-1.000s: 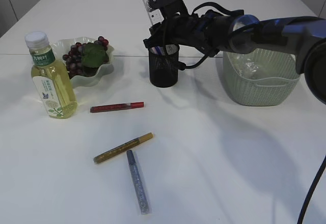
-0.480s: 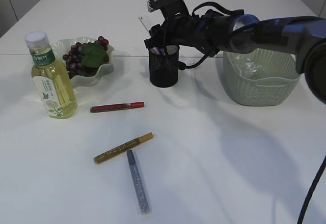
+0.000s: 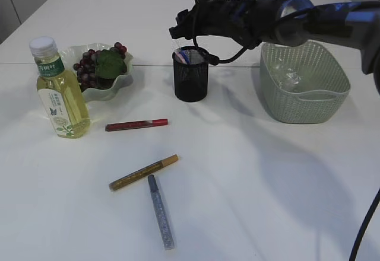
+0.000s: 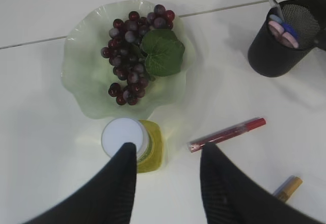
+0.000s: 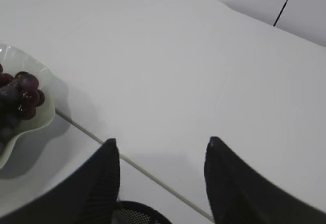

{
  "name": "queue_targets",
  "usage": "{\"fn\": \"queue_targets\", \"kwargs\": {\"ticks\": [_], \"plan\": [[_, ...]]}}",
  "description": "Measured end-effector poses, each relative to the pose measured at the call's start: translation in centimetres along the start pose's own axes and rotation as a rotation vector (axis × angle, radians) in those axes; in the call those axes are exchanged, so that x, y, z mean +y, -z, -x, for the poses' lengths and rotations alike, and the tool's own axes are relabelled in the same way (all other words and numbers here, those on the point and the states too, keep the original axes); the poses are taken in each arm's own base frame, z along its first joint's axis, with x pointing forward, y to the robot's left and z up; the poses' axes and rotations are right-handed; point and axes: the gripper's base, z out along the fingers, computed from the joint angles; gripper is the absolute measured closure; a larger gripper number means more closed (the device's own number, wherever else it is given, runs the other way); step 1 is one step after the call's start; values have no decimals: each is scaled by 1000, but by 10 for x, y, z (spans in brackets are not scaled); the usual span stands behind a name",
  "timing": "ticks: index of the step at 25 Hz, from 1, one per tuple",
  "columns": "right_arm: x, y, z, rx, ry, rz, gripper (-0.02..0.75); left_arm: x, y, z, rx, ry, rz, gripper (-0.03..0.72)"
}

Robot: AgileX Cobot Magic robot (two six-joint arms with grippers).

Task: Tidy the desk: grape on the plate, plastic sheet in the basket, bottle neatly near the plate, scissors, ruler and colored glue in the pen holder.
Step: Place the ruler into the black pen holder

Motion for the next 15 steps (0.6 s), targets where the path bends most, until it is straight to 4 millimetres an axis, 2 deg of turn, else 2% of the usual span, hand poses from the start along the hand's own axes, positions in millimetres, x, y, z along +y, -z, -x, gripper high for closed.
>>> {"fn": "queue_targets", "kwargs": {"ticks": [7, 10, 15], "plan": [[-8, 13, 17, 13, -54, -34, 311, -1, 0, 0, 1, 5, -7, 381], [-16, 27, 32, 42, -123, -77, 312, -1, 0, 0, 2, 6, -9, 381], [-36, 64, 56, 189, -230, -201, 313, -1, 0, 0, 1, 6, -8, 381]]}}
